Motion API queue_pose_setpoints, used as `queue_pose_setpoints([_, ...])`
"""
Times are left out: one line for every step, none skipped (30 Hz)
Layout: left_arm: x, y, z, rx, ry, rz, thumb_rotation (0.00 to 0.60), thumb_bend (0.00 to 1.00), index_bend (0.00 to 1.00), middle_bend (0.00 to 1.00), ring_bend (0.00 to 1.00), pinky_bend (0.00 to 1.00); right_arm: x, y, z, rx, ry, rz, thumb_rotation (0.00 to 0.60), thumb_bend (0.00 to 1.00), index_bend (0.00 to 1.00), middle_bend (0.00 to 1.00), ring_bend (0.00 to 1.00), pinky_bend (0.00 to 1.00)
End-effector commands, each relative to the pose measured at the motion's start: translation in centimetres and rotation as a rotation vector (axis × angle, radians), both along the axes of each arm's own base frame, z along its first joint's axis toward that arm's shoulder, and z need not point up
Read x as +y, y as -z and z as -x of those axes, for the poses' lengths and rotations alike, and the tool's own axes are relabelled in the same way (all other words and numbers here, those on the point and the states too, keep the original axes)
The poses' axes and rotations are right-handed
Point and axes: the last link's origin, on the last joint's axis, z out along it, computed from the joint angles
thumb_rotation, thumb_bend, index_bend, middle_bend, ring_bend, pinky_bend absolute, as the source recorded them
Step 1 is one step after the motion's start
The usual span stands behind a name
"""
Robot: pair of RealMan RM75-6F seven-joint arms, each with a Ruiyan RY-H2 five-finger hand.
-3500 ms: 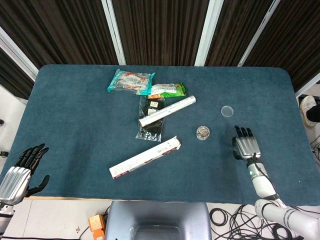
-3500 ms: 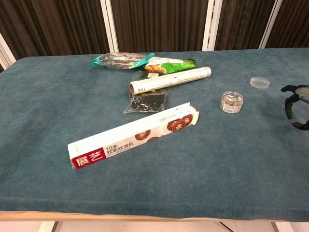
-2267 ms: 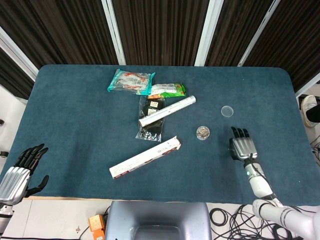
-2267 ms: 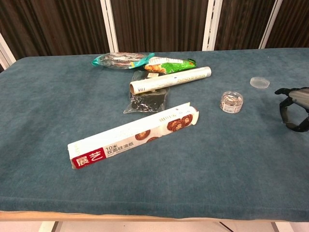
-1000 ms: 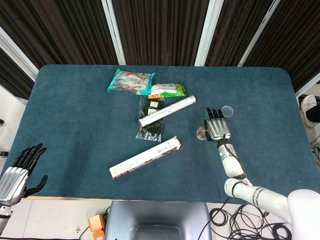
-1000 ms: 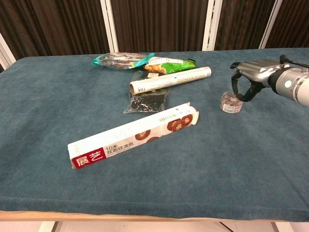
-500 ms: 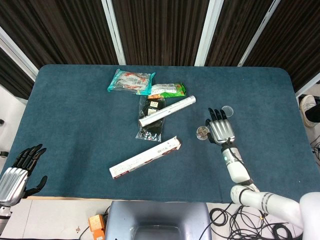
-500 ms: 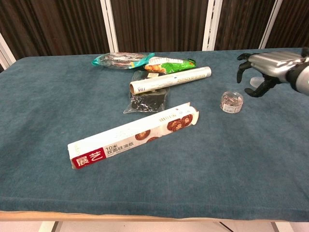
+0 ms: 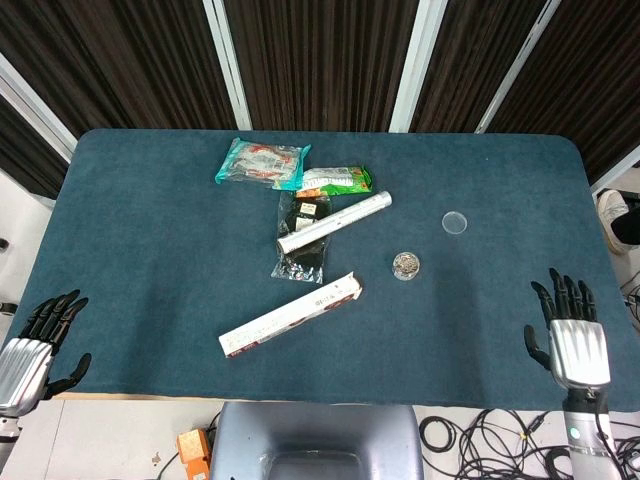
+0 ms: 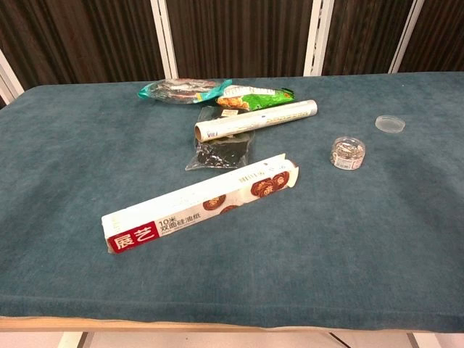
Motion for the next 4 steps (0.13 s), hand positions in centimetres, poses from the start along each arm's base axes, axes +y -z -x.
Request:
queue_pose_setpoints([-0.01,0.06,0.03,0.003,-0.001,-0.003,0.600,0.42,0.00,0.00,0.00,0.09,0.49,0.12,-0.24,0.000,-0.020,-0.057,0.600,0.40,0.15,0.00,0.00,0.00])
queue_pose_setpoints([0.02,0.11,0.06,0.005,-0.004,-0.002,0.600,0.42,0.00,0.00,0.00,0.09,0.48,0.21,-0.23,-0.004,-0.019,-0.066,0.600,0.40,0.15,0.00,0.00,0.00])
queue_pose_setpoints([0.08,0.18,0.09,0.006,-0.007,0.002,0.600,0.42,0.00,0.00,0.00,0.09,0.49,0.26,-0.15,-0.006,-0.015,-0.078,0.600,0.40,0.15,0.00,0.00,0.00])
queue_pose_setpoints([0.12,0.25,0.12,0.007,-0.010,0.006,0.600,0.42,0.00,0.00,0.00,0.09,0.49,0.27,-0.08,-0.006,-0.011,-0.084,0.600,0.40,0.14,0.00,0.00,0.00])
